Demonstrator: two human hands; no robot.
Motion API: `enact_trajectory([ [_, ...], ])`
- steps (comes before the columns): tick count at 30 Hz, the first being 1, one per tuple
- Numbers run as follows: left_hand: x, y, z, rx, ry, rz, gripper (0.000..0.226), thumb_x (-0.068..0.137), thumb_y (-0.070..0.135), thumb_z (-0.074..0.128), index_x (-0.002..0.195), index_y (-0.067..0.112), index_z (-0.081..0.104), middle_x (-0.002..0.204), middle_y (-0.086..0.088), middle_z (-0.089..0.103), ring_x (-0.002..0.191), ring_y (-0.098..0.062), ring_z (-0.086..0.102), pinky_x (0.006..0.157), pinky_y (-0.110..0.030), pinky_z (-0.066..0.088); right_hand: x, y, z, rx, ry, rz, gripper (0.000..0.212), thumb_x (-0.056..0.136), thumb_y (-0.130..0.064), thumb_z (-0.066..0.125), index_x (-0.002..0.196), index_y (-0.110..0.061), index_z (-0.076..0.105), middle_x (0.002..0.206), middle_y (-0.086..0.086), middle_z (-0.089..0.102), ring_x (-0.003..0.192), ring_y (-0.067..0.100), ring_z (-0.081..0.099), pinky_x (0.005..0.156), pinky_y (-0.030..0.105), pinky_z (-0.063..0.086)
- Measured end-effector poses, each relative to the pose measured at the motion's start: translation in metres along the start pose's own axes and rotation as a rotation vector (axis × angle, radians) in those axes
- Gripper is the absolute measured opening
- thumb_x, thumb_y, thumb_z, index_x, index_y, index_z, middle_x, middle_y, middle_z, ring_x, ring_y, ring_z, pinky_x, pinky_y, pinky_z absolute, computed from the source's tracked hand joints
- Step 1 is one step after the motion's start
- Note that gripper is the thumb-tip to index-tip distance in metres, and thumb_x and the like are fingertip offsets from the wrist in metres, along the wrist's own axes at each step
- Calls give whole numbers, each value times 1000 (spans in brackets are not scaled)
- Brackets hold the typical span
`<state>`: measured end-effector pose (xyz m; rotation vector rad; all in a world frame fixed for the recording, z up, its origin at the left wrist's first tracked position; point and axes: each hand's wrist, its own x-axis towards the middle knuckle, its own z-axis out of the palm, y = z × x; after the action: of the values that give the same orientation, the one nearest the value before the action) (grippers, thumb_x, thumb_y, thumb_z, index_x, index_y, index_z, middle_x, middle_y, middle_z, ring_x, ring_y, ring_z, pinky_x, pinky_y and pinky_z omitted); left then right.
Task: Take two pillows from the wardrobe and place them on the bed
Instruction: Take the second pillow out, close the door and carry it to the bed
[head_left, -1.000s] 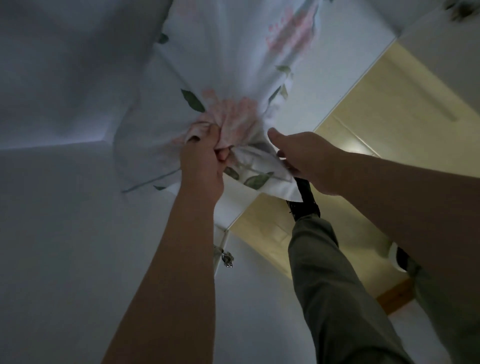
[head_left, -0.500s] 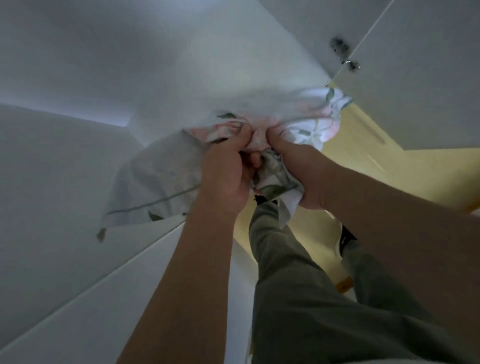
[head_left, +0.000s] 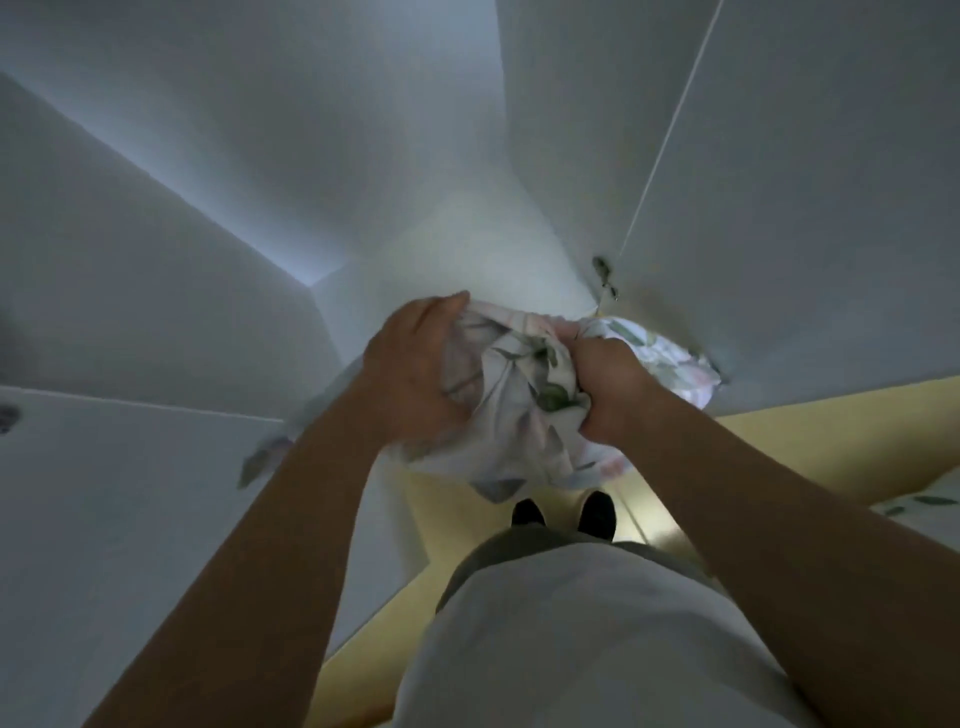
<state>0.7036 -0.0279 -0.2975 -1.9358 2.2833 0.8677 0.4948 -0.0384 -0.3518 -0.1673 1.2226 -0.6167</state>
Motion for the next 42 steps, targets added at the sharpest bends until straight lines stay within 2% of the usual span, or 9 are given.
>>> enact_trajectory([
  [4, -9, -1, 20, 43, -194, -55, 144, 46, 64, 83, 152, 48, -14, 167, 1, 0, 154, -27, 5, 121, -56, 13, -39, -3, -3, -20, 30, -63, 24, 105, -22, 52, 108, -4, 68, 98, 13, 72, 106, 32, 71, 78, 34, 60],
  [9, -25, 15, 29, -237, 10, 48, 81, 69, 54, 72, 140, 25, 47, 124, -2, 68, 109, -26, 67, 88, -43, 53, -53, -2, -15, -182, 111, -144, 39, 100, -29, 51, 117, -1, 72, 114, 18, 77, 101, 31, 75, 96, 49, 59],
  [13, -41, 41, 28, -146, 223, 75, 43, 83, 37, 67, 122, 22, 59, 103, -2, 73, 90, -26, 69, 75, -40, 55, -76, -19, -11, -636, 360, -414, 68, 90, -58, 59, 123, 1, 60, 112, 0, 70, 110, 21, 67, 99, 33, 52],
  [16, -52, 63, 27, -81, 312, -1, 36, 88, 36, 64, 119, 19, 60, 103, -3, 72, 91, -27, 68, 76, -38, 52, -100, -37, -13, -895, 469, -658, 76, 93, -57, 62, 126, 8, 42, 110, 14, 65, 108, 31, 66, 81, 27, 46],
  [22, -106, 116, 34, -169, 464, -238, 29, 81, 18, 60, 110, 20, 62, 104, -3, 71, 93, -28, 67, 76, -34, 50, -139, -61, -7, -1180, 26, -644, 82, 85, -72, 61, 139, -13, 44, 124, 7, 63, 119, 28, 62, 86, 25, 39],
  [29, -195, 155, 50, -676, 784, -578, 74, 68, 9, 80, 132, 31, 50, 118, 13, 61, 98, 0, 61, 84, -5, 43, -173, -36, 25, -1189, -404, -836, 20, 88, -21, 72, 78, -15, 56, 76, 1, 61, 68, 18, 53, 62, 31, 40],
  [32, -246, 160, 52, -957, 1102, -739, 92, 53, 11, 74, 138, 34, 47, 135, 5, 53, 125, -10, 51, 96, -26, 47, -194, -8, 43, -1115, -454, -827, 26, 85, -8, 65, 67, -14, 47, 69, 5, 53, 63, 20, 45, 68, 36, 39],
  [36, -304, 148, 42, -766, 1531, -1146, 90, 68, 23, 77, 148, 19, 36, 152, -9, 36, 139, -26, 39, 114, -46, 36, -208, 19, 54, -1042, -453, -777, 4, 85, -5, 64, 84, -3, 61, 83, 15, 66, 73, 25, 55, 74, 37, 45],
  [42, -354, 100, 11, -740, 1560, -1303, 110, 82, 27, 77, 158, 3, 2, 167, -14, 3, 154, -26, 6, 124, -38, 12, -222, 41, 64, -1027, -488, -690, 4, 87, -6, 63, 86, -6, 59, 80, 6, 63, 72, 24, 55, 69, 23, 46],
])
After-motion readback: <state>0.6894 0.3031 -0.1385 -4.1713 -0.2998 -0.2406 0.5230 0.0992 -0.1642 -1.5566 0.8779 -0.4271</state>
